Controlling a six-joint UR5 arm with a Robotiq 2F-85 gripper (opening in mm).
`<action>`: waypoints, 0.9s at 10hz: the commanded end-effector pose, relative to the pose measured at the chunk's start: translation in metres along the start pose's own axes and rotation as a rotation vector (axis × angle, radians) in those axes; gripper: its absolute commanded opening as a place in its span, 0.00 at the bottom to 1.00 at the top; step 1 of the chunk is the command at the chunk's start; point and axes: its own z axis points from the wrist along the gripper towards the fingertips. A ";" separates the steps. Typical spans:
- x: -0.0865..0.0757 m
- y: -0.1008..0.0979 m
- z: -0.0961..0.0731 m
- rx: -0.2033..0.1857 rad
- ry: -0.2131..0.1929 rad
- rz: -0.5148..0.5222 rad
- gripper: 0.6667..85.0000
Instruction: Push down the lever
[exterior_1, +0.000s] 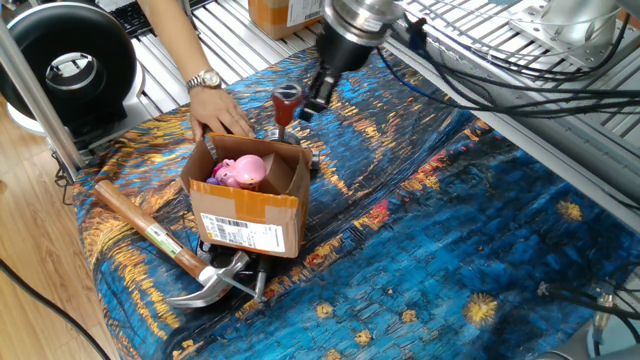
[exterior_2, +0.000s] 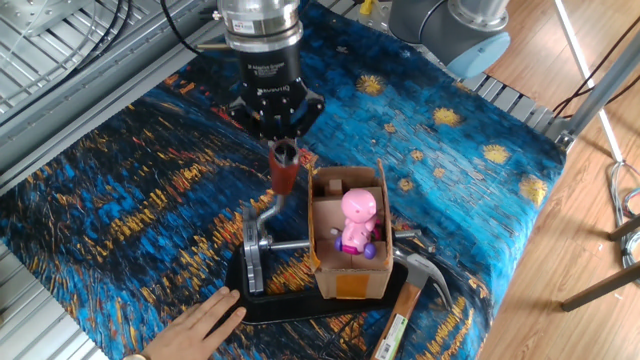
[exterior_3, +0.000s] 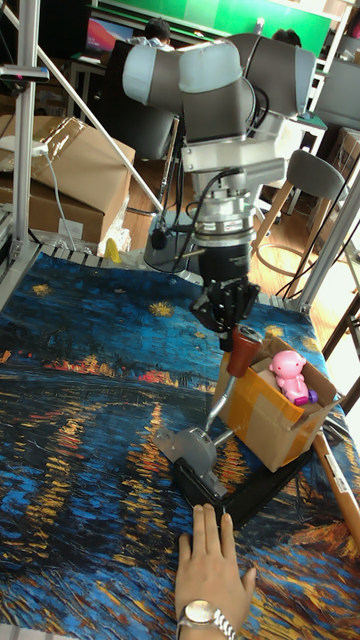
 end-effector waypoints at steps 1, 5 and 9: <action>-0.043 0.013 0.003 -0.054 -0.105 -0.060 0.47; -0.059 -0.011 0.007 -0.003 -0.118 -0.128 0.50; -0.074 -0.003 0.035 0.094 -0.110 0.008 0.23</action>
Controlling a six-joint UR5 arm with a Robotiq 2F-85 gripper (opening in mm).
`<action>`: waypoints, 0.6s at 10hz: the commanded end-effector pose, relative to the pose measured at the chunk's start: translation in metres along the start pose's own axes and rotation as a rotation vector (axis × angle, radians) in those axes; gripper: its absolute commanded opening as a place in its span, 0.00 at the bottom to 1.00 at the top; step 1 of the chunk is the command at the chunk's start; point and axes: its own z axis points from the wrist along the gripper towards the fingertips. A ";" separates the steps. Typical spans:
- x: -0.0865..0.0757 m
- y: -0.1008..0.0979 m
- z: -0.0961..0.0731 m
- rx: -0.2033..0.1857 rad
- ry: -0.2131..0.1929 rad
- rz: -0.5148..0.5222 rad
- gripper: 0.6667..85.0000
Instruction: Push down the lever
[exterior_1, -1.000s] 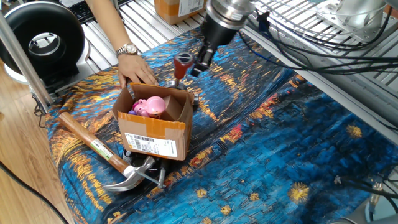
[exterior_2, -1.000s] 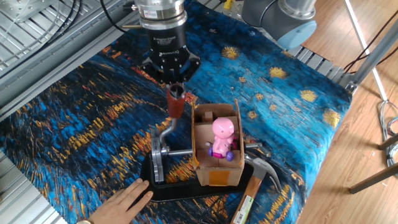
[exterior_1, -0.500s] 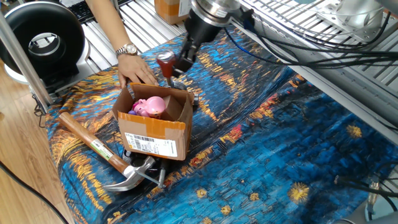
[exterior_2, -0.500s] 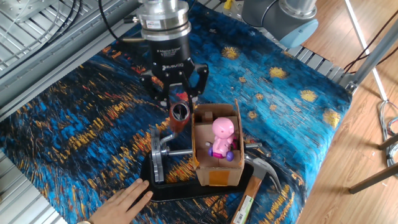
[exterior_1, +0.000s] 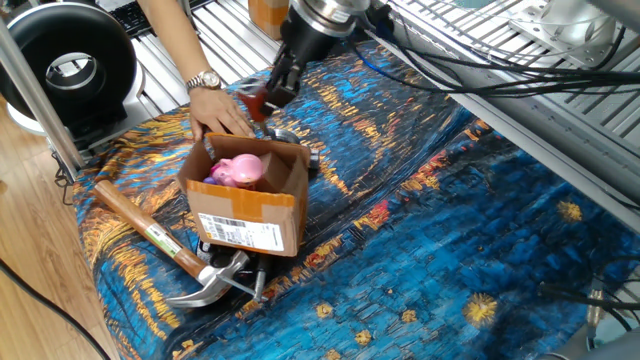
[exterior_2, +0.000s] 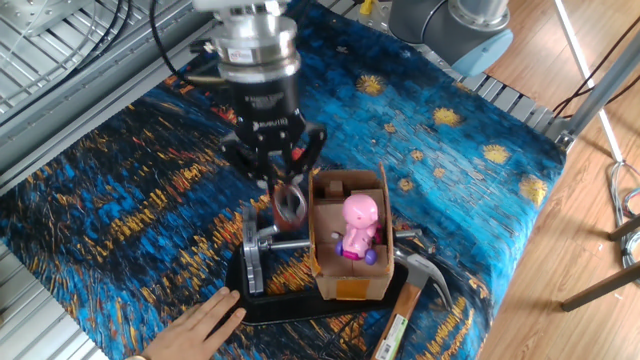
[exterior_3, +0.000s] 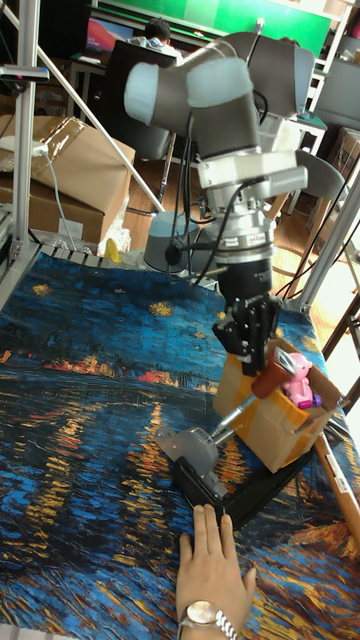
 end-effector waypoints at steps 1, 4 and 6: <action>-0.020 0.009 0.014 0.050 -0.009 0.060 0.23; -0.026 0.015 0.014 0.003 -0.025 0.044 0.33; -0.032 0.011 0.027 0.002 -0.046 0.050 0.33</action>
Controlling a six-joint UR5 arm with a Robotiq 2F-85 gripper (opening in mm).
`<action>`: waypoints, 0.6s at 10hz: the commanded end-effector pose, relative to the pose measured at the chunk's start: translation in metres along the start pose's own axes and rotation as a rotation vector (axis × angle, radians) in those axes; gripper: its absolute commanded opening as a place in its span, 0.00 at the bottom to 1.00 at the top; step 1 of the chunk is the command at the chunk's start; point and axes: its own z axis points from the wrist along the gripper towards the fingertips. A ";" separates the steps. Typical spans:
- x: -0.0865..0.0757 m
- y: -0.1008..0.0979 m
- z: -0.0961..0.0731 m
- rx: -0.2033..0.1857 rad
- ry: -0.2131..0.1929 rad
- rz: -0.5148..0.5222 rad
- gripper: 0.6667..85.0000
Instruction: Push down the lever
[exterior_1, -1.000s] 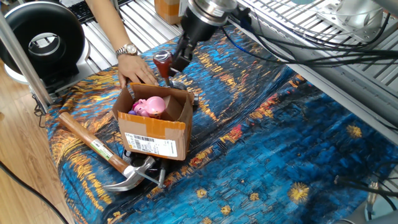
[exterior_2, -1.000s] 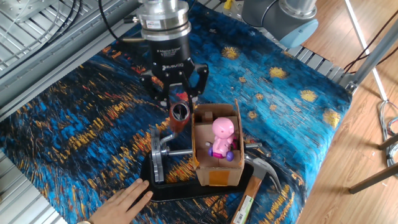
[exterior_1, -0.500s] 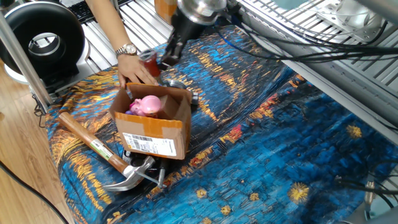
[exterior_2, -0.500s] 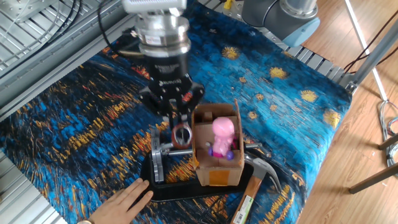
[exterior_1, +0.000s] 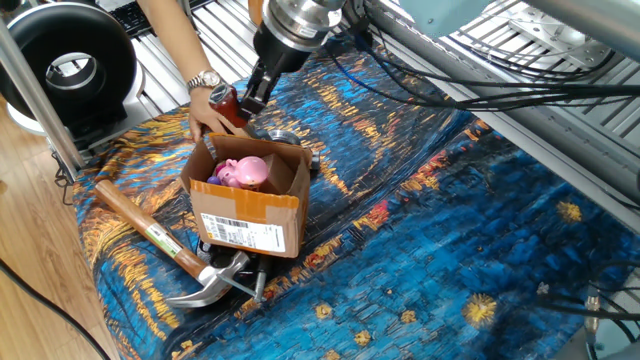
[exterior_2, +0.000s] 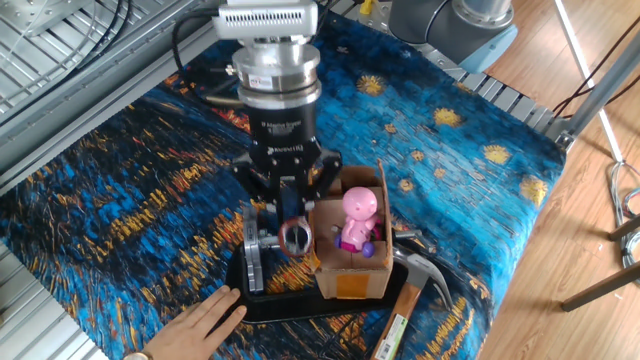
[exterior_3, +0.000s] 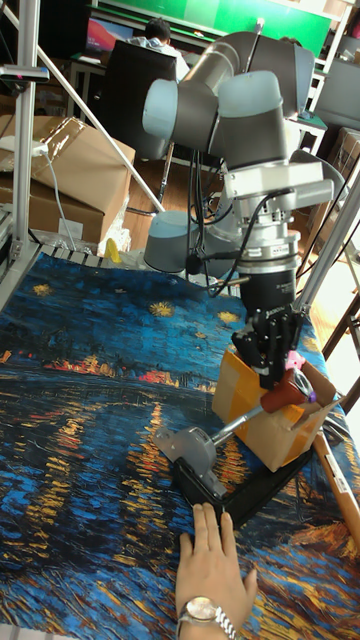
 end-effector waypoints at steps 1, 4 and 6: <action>-0.013 -0.001 0.012 -0.027 -0.046 0.011 0.33; -0.009 -0.009 0.015 -0.006 -0.031 0.017 0.32; -0.006 -0.003 0.022 -0.008 -0.027 0.033 0.30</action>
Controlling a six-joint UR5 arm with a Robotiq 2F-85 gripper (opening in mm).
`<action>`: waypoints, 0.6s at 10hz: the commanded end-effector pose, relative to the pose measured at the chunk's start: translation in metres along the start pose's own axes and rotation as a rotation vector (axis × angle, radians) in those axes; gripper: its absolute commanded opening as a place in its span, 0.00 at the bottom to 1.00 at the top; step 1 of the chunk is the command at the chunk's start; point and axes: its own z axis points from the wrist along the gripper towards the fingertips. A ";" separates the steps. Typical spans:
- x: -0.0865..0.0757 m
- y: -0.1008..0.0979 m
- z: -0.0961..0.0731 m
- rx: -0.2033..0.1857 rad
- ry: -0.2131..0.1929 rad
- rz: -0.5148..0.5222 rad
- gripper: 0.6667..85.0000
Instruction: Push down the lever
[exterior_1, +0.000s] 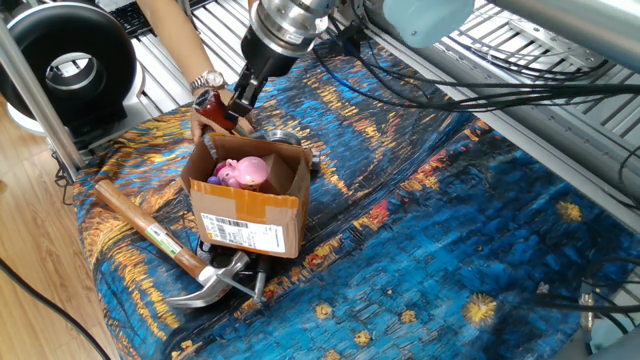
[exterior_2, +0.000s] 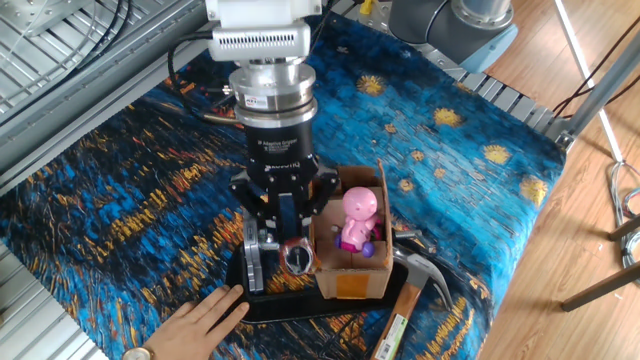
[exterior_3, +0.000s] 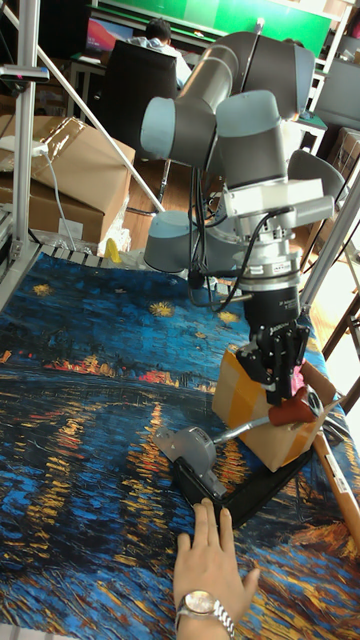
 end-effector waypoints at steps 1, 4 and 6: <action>-0.003 0.005 0.009 -0.015 -0.019 0.021 0.30; -0.001 0.005 0.026 -0.017 -0.033 0.018 0.30; 0.008 0.003 0.034 -0.011 -0.017 0.005 0.30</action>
